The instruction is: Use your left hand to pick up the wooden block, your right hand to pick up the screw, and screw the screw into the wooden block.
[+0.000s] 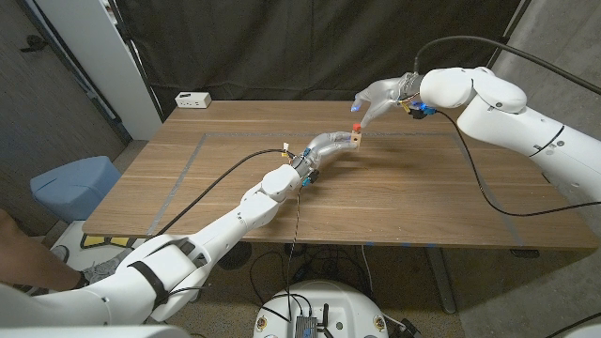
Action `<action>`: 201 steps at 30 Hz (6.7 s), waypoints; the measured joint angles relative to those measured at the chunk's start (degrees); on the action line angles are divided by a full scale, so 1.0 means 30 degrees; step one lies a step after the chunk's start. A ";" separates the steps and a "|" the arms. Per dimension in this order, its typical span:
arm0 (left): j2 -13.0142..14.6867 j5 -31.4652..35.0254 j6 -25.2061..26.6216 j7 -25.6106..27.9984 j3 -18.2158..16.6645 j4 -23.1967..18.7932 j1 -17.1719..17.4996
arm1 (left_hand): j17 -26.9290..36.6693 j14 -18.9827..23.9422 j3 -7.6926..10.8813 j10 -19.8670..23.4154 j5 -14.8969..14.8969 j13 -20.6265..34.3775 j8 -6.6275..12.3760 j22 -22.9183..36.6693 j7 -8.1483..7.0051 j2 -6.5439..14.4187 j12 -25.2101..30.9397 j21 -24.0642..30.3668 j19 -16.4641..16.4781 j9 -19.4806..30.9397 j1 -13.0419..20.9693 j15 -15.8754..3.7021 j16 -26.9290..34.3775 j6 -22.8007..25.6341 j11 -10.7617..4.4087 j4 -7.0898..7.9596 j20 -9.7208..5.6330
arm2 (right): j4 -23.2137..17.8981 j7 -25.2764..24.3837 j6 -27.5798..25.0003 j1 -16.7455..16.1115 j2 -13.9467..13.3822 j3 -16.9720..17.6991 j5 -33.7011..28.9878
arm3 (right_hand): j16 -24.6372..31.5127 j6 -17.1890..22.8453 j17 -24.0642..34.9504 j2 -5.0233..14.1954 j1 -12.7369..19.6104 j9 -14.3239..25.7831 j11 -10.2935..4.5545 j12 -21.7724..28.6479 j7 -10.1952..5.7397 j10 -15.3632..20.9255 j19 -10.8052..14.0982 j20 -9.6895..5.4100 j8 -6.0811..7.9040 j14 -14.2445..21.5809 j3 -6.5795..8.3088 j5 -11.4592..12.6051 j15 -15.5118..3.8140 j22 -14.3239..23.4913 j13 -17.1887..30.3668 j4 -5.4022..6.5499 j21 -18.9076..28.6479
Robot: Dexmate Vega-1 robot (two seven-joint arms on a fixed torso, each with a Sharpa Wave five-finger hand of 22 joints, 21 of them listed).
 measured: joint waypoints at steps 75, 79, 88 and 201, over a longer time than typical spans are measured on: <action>0.0006 0.0222 0.0232 -0.0026 0.0165 -0.0071 -0.0080 | -0.0001 0.0000 0.0003 0.0001 0.0030 -0.0001 -0.0098 0.0000 0.0000 -0.0023 0.0000 0.0000 0.0000 0.0009 0.0023 0.0000 0.0000 0.0001 0.0000 0.0002 0.0000 | 0.1578 0.2384 0.0453 0.0839 0.1421 -0.0557 -0.1463 | 0.0609 0.4257 0.0197 0.0534 0.0223 0.0619 0.0067 0.0448 0.1306 0.1046 0.0909 -0.0551 0.1803 0.0824 -0.0099 0.0002 -0.0462 0.0000 0.0001 0.0388 0.0377; -0.0022 0.0217 0.0232 -0.0034 0.0172 -0.0016 -0.0103 | -0.0002 0.0000 0.0002 0.0000 0.0031 -0.0001 -0.0067 0.0000 0.0000 -0.0022 0.0000 0.0000 0.0000 0.0007 0.0022 0.0000 0.0000 0.0001 0.0000 0.0002 0.0000 | 0.1612 0.2263 0.0437 0.0807 0.1449 -0.0566 -0.1479 | 0.0609 0.4523 0.0196 0.0533 0.0224 0.0674 -0.0038 0.0448 0.1364 0.1149 0.0937 -0.0580 0.1874 0.0959 -0.0099 0.0002 -0.0395 0.0000 0.0000 0.0387 0.0377; -0.0097 0.0201 0.0215 -0.0090 0.0187 0.0138 -0.0184 | -0.0001 0.0000 0.0001 0.0000 0.0029 0.0093 -0.0067 0.0000 0.0000 -0.0015 0.0000 0.0000 0.0000 0.0000 0.0014 0.0000 0.0000 0.0001 0.0000 0.0001 0.0000 | 0.1805 0.2106 0.0428 0.0800 0.1538 -0.0600 -0.1486 | 0.0743 0.4834 0.0195 0.0534 0.0223 0.0793 -0.0004 0.0448 0.1468 0.1319 0.1037 -0.0681 0.2157 0.1030 -0.0098 0.0002 -0.0465 0.0000 0.0001 0.0387 0.0377; -0.0855 -0.0235 -0.0295 -0.1121 0.0257 0.2373 -0.1177 | -0.0002 0.0000 0.0110 0.0000 0.0079 -0.0037 -0.0118 0.0000 0.0000 -0.0012 -0.0146 0.0000 -0.0030 0.0075 0.0032 0.0000 0.0000 0.0001 0.0000 -0.0053 0.0177 | 0.1934 0.1070 -0.0764 0.0486 0.1979 -0.1526 -0.3906 | 0.1315 0.9330 0.0457 -0.0210 -0.5640 0.2163 0.0440 0.0750 0.2863 0.4763 0.3837 -0.1976 0.5630 0.3481 -0.3589 0.0319 -0.0393 0.0000 0.0001 0.2377 0.0388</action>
